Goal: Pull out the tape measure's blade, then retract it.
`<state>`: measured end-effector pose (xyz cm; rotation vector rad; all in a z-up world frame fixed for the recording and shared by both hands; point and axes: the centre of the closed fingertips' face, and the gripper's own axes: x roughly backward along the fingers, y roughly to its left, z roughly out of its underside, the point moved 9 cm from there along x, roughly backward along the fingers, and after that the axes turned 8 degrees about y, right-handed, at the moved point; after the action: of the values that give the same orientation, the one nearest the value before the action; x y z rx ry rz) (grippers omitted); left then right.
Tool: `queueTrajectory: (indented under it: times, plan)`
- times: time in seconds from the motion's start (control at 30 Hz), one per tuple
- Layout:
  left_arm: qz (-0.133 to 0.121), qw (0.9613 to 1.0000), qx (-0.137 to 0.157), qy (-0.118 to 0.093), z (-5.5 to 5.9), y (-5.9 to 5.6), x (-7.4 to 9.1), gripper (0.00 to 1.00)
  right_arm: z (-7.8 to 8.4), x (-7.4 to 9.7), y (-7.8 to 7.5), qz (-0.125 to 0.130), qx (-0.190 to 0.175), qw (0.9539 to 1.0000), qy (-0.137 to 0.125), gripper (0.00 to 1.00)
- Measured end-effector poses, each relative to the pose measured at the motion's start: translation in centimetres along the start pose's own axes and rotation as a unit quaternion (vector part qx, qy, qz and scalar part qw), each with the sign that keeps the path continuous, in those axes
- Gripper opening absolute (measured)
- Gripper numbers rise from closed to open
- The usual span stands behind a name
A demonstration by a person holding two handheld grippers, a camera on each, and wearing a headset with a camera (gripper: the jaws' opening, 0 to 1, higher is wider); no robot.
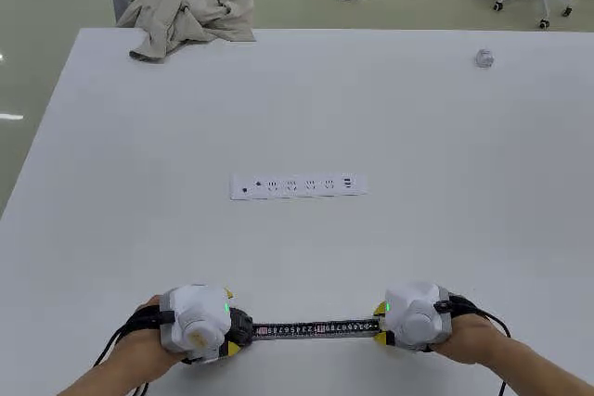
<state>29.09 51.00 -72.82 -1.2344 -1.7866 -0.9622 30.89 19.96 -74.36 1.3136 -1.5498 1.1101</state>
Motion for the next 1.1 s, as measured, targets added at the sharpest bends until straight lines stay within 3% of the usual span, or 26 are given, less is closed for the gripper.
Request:
queueTrajectory:
  times: [0.2,0.6,0.73,0.9,0.97,1.1]
  plan:
    - [-0.007,0.9998,0.017,-0.002,0.3,-0.1,0.7,0.5,0.1,0.0,0.0,0.002,-0.016,0.9999,0.0,0.25]
    - [-0.024,0.9961,0.084,-0.014,1.6,-0.6,1.8,0.54,0.3,0.3,0.4,0.023,-0.07,0.9972,-0.009,0.3]
    - [-0.031,0.9925,0.117,-0.017,2.2,-0.8,2.2,0.56,0.4,0.2,0.7,0.03,-0.087,0.9956,-0.017,0.32]
    - [-0.035,0.9841,0.17,-0.036,2.6,-1.0,2.6,0.63,0.5,0.4,1.0,0.044,-0.11,0.9926,-0.026,0.37]
    - [-0.037,0.9834,0.174,-0.036,2.8,-1.2,2.7,0.64,0.7,0.4,1.1,0.05,-0.117,0.9915,-0.027,0.37]
    - [-0.042,0.9785,0.198,-0.042,3.2,-1.7,2.9,0.64,0.9,0.7,1.2,0.057,-0.161,0.984,-0.049,0.37]
